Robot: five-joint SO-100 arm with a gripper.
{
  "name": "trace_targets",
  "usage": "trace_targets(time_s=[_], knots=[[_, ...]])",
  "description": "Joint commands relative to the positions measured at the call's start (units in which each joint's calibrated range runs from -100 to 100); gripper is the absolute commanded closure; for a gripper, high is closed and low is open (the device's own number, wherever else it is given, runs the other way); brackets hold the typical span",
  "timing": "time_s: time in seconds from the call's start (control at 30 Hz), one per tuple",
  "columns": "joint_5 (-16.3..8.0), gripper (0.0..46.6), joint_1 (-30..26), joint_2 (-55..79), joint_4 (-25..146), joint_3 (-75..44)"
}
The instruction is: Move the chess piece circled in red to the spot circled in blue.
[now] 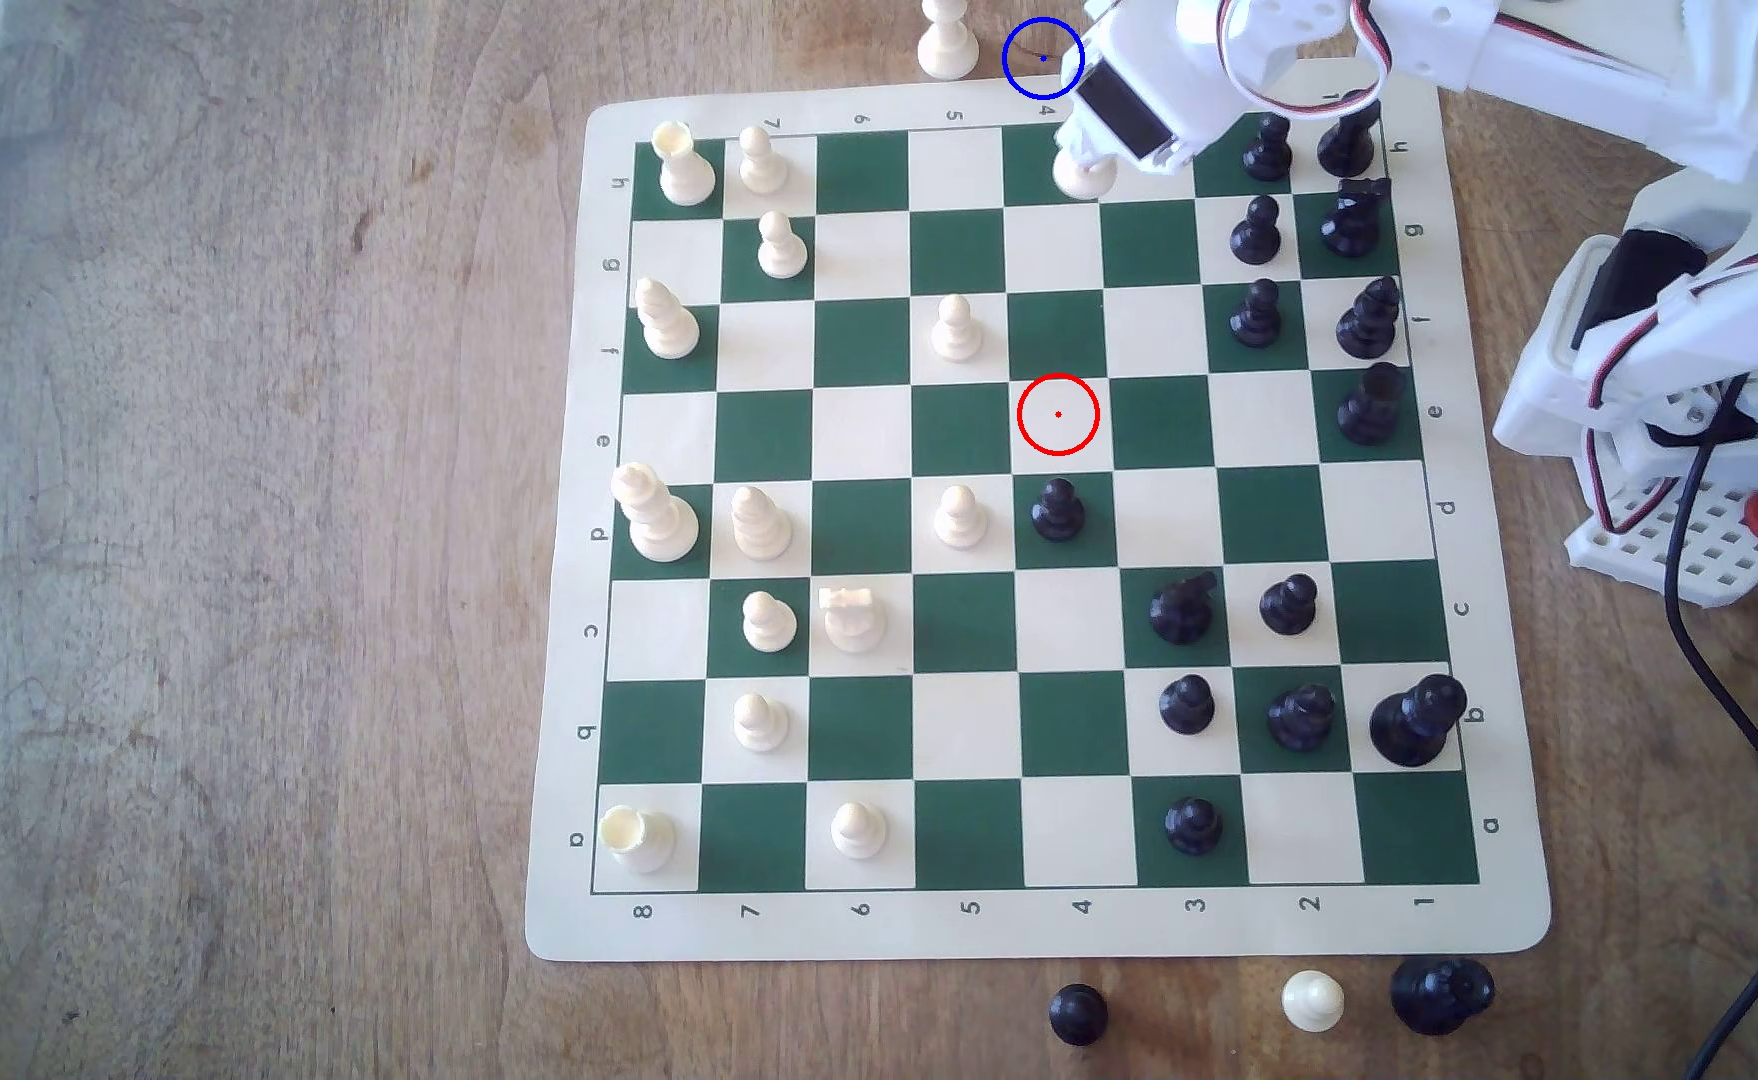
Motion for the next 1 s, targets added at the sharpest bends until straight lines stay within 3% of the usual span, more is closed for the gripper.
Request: trace_targets(time_s=[0.0, 0.33, 0.67, 0.97], knots=[[1.47, 44.9, 4.15, 1.17, -2.58, -5.12], [3.13, 44.9, 9.94, 15.17, -5.04, -14.91], [3.81, 45.0, 9.86, 25.19, -5.94, -24.07], [4.69, 44.7, 9.47, 29.18, -8.23, -25.33]])
